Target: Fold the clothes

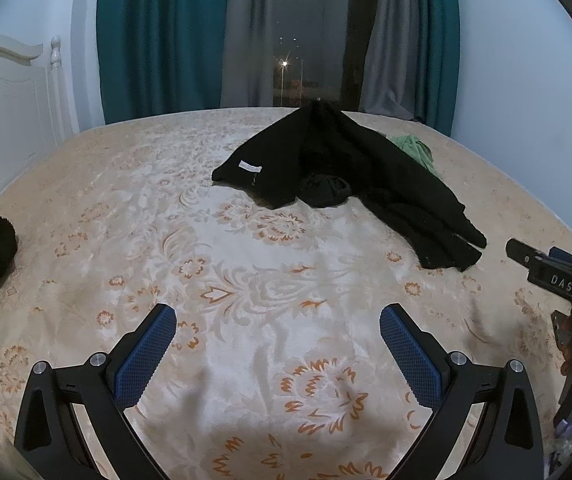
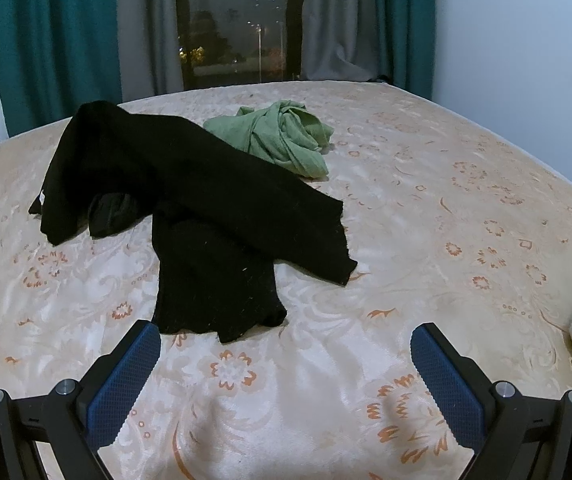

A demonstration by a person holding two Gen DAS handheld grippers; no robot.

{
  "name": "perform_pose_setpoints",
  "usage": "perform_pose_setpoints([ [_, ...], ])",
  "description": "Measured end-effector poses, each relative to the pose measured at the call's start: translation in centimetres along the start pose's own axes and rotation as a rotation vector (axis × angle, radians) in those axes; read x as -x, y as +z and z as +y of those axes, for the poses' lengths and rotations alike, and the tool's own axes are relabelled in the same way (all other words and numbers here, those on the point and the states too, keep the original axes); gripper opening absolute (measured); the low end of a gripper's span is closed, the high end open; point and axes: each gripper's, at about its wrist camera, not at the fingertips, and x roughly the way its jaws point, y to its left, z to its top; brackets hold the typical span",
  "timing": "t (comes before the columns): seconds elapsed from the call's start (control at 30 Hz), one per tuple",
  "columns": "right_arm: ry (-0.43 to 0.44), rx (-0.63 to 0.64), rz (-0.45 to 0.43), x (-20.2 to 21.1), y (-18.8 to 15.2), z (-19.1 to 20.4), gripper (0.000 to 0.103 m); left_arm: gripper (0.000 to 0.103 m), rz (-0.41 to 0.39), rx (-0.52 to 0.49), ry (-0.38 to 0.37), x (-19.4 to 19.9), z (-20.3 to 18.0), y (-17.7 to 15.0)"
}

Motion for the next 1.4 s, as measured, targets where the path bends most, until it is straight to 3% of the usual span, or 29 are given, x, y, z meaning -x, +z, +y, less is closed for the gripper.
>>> perform_pose_setpoints([
  [0.83,0.010,0.023,0.046,-0.9,-0.6,0.9,0.103,0.103,0.051,-0.029,0.010,-0.6,-1.3,-0.5],
  [1.4,0.039,-0.068,0.114,-2.1,-0.9,-0.3,0.103,0.103,0.063,-0.027,0.012,-1.0,-1.1,-0.5],
])
